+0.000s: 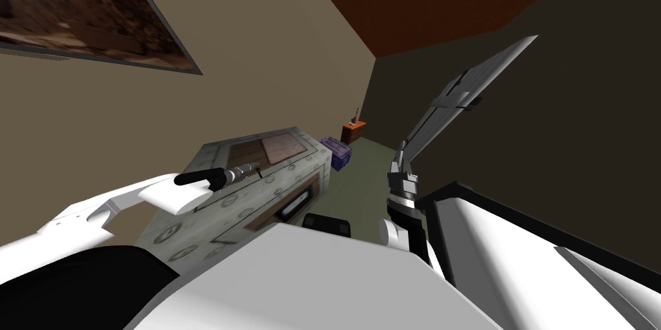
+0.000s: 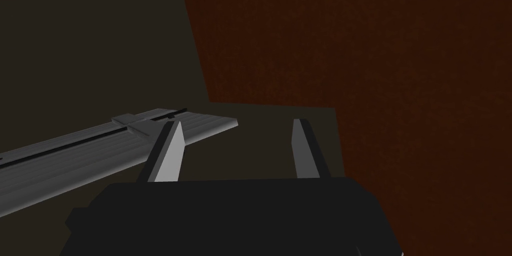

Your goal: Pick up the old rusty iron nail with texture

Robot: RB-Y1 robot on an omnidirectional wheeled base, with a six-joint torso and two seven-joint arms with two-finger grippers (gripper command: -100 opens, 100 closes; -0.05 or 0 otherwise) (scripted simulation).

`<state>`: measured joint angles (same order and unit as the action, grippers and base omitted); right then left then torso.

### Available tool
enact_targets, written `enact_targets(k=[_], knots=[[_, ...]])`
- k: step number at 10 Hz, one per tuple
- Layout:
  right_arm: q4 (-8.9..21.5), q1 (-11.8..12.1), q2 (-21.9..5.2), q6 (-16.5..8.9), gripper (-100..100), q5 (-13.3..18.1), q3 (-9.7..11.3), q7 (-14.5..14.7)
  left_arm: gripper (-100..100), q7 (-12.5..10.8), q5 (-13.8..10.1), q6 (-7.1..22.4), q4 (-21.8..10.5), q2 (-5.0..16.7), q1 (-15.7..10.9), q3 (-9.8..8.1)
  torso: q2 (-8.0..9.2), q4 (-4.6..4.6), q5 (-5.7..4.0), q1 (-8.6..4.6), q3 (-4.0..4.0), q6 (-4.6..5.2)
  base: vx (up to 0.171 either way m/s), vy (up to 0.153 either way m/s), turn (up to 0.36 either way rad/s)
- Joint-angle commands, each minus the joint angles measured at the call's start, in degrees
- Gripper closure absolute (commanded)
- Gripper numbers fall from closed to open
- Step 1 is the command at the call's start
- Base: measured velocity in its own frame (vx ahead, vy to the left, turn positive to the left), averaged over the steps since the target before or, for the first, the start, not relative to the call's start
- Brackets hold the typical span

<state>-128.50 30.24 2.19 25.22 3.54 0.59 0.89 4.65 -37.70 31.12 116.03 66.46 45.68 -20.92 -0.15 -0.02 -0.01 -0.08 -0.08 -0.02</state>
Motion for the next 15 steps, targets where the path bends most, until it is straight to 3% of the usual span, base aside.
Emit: enact_targets(k=[1, 2, 4, 5, 10, 14, 15], knots=[[0.0, 0.0, 0.0, 0.0, 0, 0.0, 0.0, 0.0, -100, 0.6, -2.0, 2.9, -1.0, 2.8, 0.7, -0.16, 0.00, 0.00, 0.00, 0.00, 0.00, 0.00, 0.056, -0.039, -0.077], [0.0, 0.0, 0.0, 0.0, 0, 0.0, 0.0, 0.0, -100, 0.6, -2.0, 3.5, -1.0, 2.8, 0.7, -0.16, -0.07, -0.02, -0.01, -0.05, -0.04, 0.00, 0.039, -0.031, -0.021], [0.0, 0.0, 0.0, 0.0, 0, 0.0, 0.0, 0.0, -100, 1.4, -4.2, 7.0, -2.1, 5.9, 1.5, -0.07, -0.03, -0.01, 0.00, -0.02, -0.02, 0.00, 0.043, -0.034, -0.048], [0.0, 0.0, 0.0, 0.0, 0, 0.0, 0.0, 0.0, -100, 1.4, -4.2, 7.5, -2.1, 5.9, 1.5, -0.07, -0.06, -0.02, -0.02, -0.07, -0.04, 0.00, 0.035, -0.032, -0.019], [0.0, 0.0, 0.0, 0.0, 0, 0.0, 0.0, 0.0, -100, 3.9, -8.4, 15.4, -4.3, 11.4, 3.0, 1.01, -0.13, -0.03, -0.02, -0.10, -0.08, -0.02, 0.062, -0.039, -0.030], [0.0, 0.0, 0.0, 0.0, 0, 0.0, 0.0, 0.0, -100, 5.7, -10.5, 19.8, -5.5, 13.9, 3.8, 2.29, -0.10, -0.03, -0.01, -0.05, -0.06, -0.02, 0.061, -0.034, -0.010], [0.0, 0.0, 0.0, 0.0, 0, 0.0, 0.0, 0.0, -100, 5.6, -10.5, 18.9, -5.3, 13.5, 4.0, 1.56, -0.10, -0.03, -0.01, -0.04, -0.06, -0.02, 0.026, -0.013, 0.001]])
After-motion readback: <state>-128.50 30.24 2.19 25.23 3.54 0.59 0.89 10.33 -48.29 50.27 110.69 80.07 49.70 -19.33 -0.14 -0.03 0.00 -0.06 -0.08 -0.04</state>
